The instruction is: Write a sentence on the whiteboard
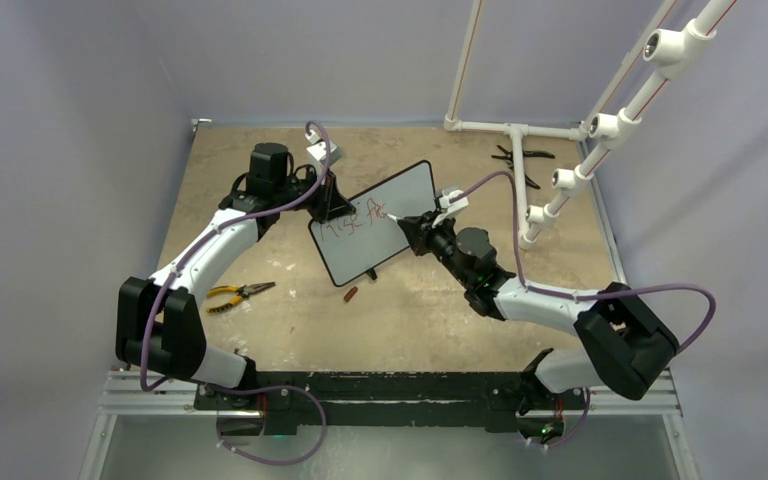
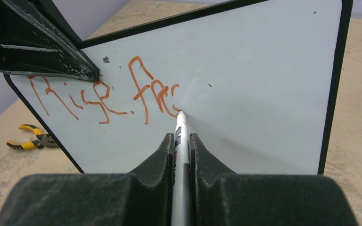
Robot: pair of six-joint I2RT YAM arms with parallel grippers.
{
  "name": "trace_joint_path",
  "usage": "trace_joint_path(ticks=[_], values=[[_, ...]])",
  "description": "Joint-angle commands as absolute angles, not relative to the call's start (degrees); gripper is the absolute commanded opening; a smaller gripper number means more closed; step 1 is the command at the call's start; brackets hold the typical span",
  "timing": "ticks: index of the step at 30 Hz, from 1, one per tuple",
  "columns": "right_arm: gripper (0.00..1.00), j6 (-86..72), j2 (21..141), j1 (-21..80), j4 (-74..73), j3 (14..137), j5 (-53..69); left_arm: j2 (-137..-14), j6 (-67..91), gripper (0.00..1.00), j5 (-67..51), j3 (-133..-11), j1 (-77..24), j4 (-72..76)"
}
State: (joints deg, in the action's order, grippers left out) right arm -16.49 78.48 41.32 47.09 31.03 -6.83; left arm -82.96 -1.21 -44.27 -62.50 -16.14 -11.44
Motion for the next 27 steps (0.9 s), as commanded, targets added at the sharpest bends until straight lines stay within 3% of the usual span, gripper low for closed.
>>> trace_joint_path(ticks=[1, 27], values=[[0.0, -16.5, 76.3, 41.1, 47.0, 30.9, -10.6, -83.3, -2.9, 0.0, -43.8, -61.4, -16.8, -13.7], [0.0, -16.4, 78.9, 40.5, 48.8, 34.0, -12.6, -83.2, -3.0, 0.0, -43.9, -61.4, -16.9, -13.8]])
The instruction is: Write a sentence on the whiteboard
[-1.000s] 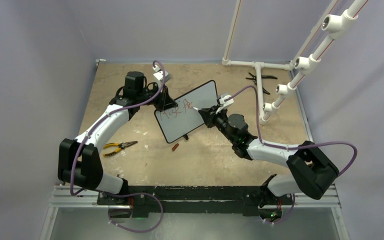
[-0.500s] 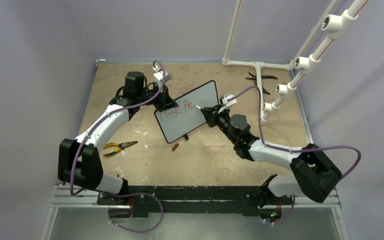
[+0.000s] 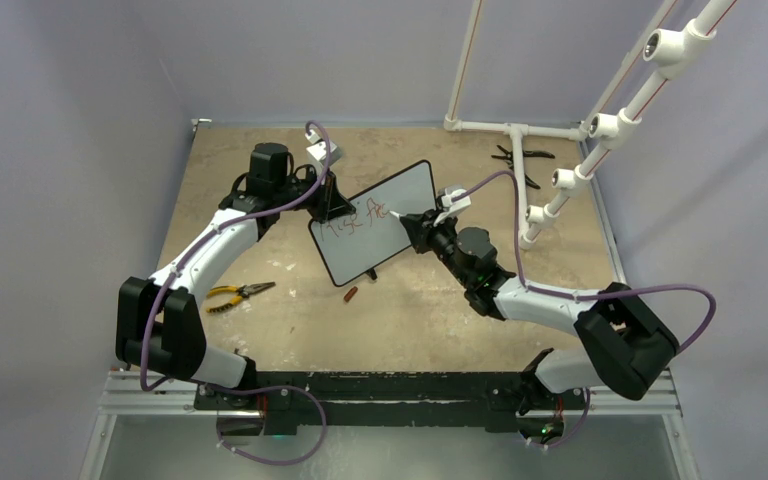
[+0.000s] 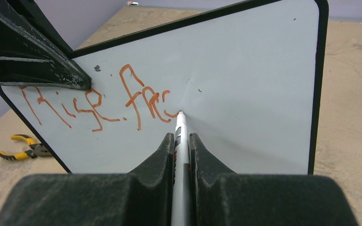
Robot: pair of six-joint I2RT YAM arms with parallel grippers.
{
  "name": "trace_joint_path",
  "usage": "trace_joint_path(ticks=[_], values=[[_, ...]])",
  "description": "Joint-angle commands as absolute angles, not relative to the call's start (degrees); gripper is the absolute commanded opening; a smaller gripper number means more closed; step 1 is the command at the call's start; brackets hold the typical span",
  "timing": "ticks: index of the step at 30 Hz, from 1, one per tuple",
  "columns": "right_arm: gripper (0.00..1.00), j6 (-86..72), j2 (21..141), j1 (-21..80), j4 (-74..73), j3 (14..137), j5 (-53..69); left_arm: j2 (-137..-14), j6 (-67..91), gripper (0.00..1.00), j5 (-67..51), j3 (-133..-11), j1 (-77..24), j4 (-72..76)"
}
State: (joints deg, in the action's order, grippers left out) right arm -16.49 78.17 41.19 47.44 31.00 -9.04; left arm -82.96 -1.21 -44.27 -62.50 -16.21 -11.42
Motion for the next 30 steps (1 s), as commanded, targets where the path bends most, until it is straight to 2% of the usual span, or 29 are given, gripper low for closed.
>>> trace_joint_path(ticks=[1, 15, 30], values=[[0.0, -16.5, 78.9, 40.4, 48.7, 34.0, -13.0, -83.2, -2.9, 0.0, -43.9, -61.4, -16.9, -13.7], [0.0, -15.8, 76.0, 40.2, 49.4, 34.6, -13.0, -83.2, -3.0, 0.0, -43.9, -61.4, -16.9, -13.8], [0.0, -13.7, 79.3, 40.2, 49.0, 35.9, -5.7, -83.2, -3.0, 0.0, -43.9, -61.4, -16.9, -13.9]])
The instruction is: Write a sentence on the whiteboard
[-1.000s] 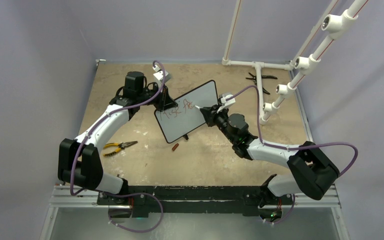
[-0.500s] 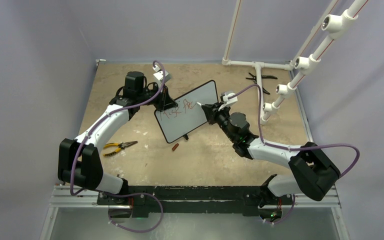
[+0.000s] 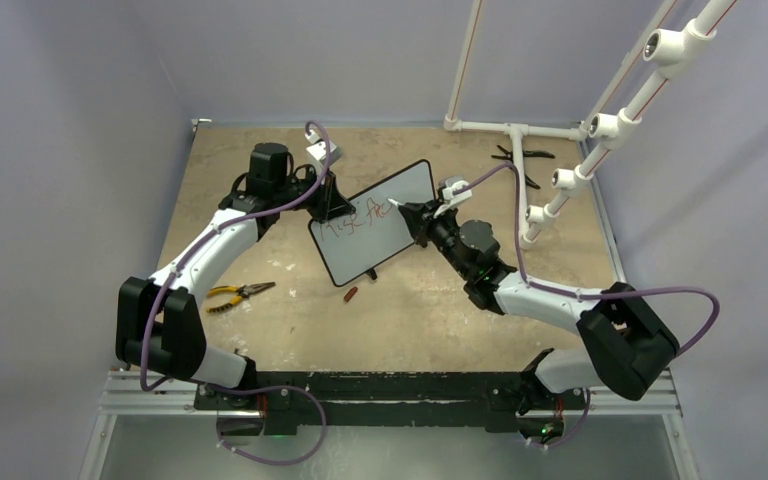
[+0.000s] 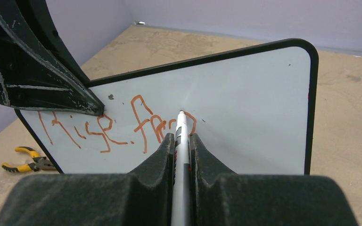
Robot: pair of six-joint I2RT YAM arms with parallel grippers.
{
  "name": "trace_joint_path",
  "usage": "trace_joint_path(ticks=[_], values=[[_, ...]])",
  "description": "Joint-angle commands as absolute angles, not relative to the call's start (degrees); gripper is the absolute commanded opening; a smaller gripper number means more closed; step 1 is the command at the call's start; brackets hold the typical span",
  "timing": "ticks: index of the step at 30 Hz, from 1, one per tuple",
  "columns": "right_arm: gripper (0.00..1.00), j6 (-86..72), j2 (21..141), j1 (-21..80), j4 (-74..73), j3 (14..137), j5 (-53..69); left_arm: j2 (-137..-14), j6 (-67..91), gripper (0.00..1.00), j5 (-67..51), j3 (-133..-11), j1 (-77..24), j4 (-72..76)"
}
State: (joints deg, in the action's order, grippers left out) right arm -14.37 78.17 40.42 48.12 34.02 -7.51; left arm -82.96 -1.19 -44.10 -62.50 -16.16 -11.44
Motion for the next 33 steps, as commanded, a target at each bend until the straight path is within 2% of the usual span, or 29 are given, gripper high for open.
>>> trace_joint_path(ticks=[1, 16, 33], values=[[0.0, -13.9, 79.2, 40.2, 48.8, 35.6, -5.8, -83.2, -3.0, 0.0, -43.9, -61.4, -16.9, -13.9], [0.0, -17.4, 77.9, 40.3, 46.9, 29.8, -7.5, -83.3, -3.0, 0.0, -43.9, -61.4, -16.9, -13.8], [0.0, -17.6, 77.6, 40.2, 45.4, 31.8, -11.7, -83.1, -3.0, 0.0, -43.8, -61.5, -16.9, -13.9]])
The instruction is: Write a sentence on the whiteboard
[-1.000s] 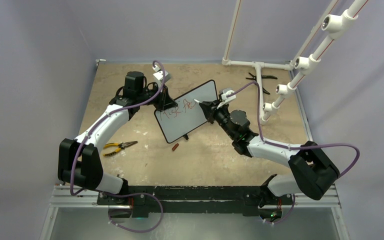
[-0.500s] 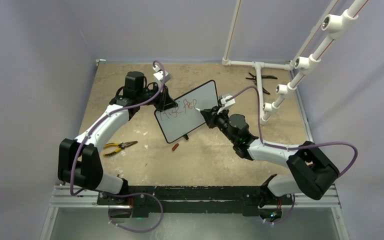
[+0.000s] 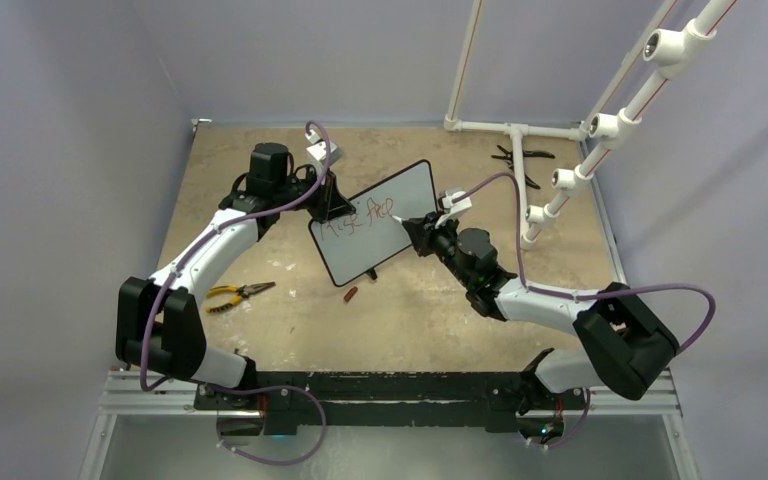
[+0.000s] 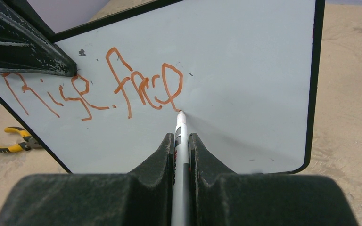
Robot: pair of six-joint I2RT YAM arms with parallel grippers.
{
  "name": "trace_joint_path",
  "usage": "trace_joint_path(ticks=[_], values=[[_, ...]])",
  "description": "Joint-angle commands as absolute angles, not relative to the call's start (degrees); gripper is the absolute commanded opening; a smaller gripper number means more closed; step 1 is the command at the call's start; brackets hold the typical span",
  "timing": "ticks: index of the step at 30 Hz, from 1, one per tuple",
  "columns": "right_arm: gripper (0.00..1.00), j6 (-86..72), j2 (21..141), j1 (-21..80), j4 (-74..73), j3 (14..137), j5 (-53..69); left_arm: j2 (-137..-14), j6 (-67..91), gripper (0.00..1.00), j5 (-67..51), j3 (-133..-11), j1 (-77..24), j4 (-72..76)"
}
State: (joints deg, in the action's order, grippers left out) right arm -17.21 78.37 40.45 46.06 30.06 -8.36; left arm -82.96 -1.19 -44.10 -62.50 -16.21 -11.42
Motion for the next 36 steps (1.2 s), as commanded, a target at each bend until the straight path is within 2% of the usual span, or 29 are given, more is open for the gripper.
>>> trace_joint_path(ticks=[1, 13, 16, 18, 21, 25, 28, 29, 31, 32, 36], values=[[0.0, -17.5, 77.5, 40.3, 45.4, 31.8, -11.6, -83.1, -3.0, 0.0, -43.7, -61.4, -16.9, -13.9], [0.0, -14.4, 72.6, 40.3, 48.9, 29.0, -5.7, -82.9, -2.3, 0.0, -41.4, -61.4, -17.0, -13.2], [0.0, -13.9, 71.0, 40.2, 49.2, 28.1, -3.5, -82.8, -1.9, 0.05, -41.1, -61.4, -17.0, -12.7], [0.0, -13.7, 70.0, 40.1, 49.1, 27.8, -3.0, -82.7, -1.6, 0.12, -40.7, -61.4, -17.3, -12.2], [0.0, -13.3, 68.5, 39.7, 48.9, 27.4, -2.2, -82.4, -0.9, 0.3, -40.2, -61.6, -17.6, -11.2], [0.0, -13.5, 66.7, 37.8, 48.8, 27.1, -0.1, -82.0, -0.4, 0.46, -38.7, -62.8, -17.8, -10.1], [0.0, -13.5, 66.2, 36.3, 49.0, 26.8, 1.6, -81.7, 1.3, 0.63, -38.0, -64.0, -17.8, -9.3], [0.0, -13.6, 66.1, 35.8, 49.0, 26.7, 2.1, -81.7, 1.6, 0.73, -37.7, -64.4, -17.8, -9.1], [0.0, -13.6, 65.8, 34.8, 49.3, 26.4, 3.0, -81.9, 1.8, 0.79, -36.7, -65.5, -18.0, -9.0], [0.0, -13.7, 65.7, 34.5, 49.4, 26.3, 3.3, -82.2, 1.9, 0.85, -36.2, -66.2, -18.2, -9.1], [0.0, -13.6, 65.8, 33.3, 49.7, 26.2, 3.9, -84.0, 1.7, 0.91, -33.5, -69.9, -19.6, -9.9]])
